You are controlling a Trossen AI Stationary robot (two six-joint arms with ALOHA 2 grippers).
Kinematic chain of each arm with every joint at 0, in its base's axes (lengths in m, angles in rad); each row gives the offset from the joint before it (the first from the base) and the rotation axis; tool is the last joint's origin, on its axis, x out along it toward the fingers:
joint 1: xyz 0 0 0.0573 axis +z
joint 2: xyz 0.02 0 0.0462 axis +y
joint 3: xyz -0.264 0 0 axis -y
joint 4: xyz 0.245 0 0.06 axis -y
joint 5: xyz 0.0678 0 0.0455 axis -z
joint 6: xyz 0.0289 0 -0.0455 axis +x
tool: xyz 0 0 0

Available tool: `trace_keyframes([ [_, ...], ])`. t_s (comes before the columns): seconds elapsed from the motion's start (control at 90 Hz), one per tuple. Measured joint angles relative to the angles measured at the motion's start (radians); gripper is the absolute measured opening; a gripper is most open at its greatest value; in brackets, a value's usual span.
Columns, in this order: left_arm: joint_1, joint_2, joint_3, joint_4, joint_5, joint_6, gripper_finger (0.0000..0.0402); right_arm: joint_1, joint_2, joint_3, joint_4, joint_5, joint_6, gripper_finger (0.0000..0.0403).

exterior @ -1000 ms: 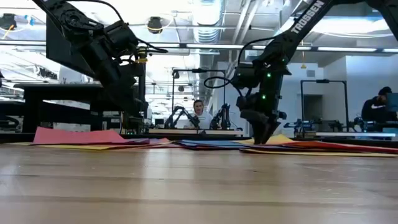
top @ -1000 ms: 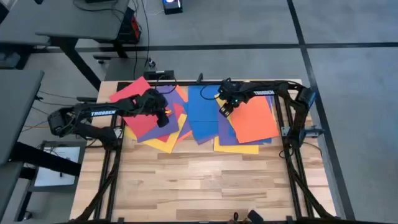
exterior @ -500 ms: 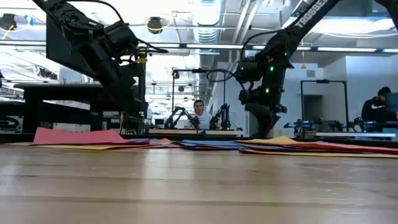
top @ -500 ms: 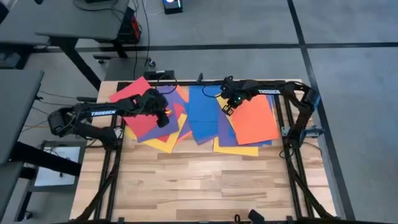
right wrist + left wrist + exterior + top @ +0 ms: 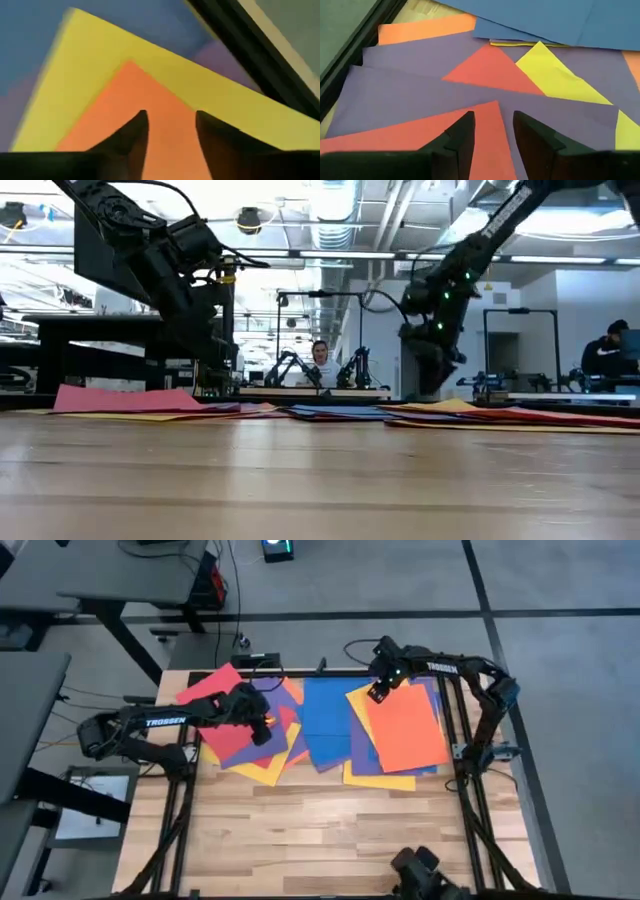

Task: Organize paper
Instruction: Put the orange paper to the bottom right of the table

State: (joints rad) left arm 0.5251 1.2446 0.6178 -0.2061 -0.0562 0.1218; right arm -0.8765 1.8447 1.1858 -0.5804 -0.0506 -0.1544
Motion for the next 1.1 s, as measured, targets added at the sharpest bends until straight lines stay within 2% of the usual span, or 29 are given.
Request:
trace_keyframes([
  [0.167,0.0,0.0,0.0,0.0,0.017,-0.002,0.0118,-0.015,0.048,0.0,0.013,-0.006,-0.102,0.0222],
  [0.311,0.0,0.0,0.0,0.001,0.018,-0.002,0.0118,0.01,0.072,0.002,0.0,-0.007,-0.217,0.0224],
  [0.422,0.0,0.0,0.0,0.003,0.018,-0.002,0.0118,0.021,0.092,0.006,0.0,0.008,-0.237,0.0215],
  [0.556,0.0,0.0,0.0,0.003,0.018,-0.002,0.0118,0.015,0.122,0.008,-0.022,0.014,-0.24,0.017],
  [0.789,0.0,0.0,0.0,0.006,0.017,0.005,0.0118,0.004,0.104,0.003,-0.042,0.016,-0.248,0.0019],
  [1.1,0.0,0.0,0.0,0.012,0.017,0.032,0.0118,0.039,-0.042,-0.002,-0.17,0.046,-0.242,0.0],
])
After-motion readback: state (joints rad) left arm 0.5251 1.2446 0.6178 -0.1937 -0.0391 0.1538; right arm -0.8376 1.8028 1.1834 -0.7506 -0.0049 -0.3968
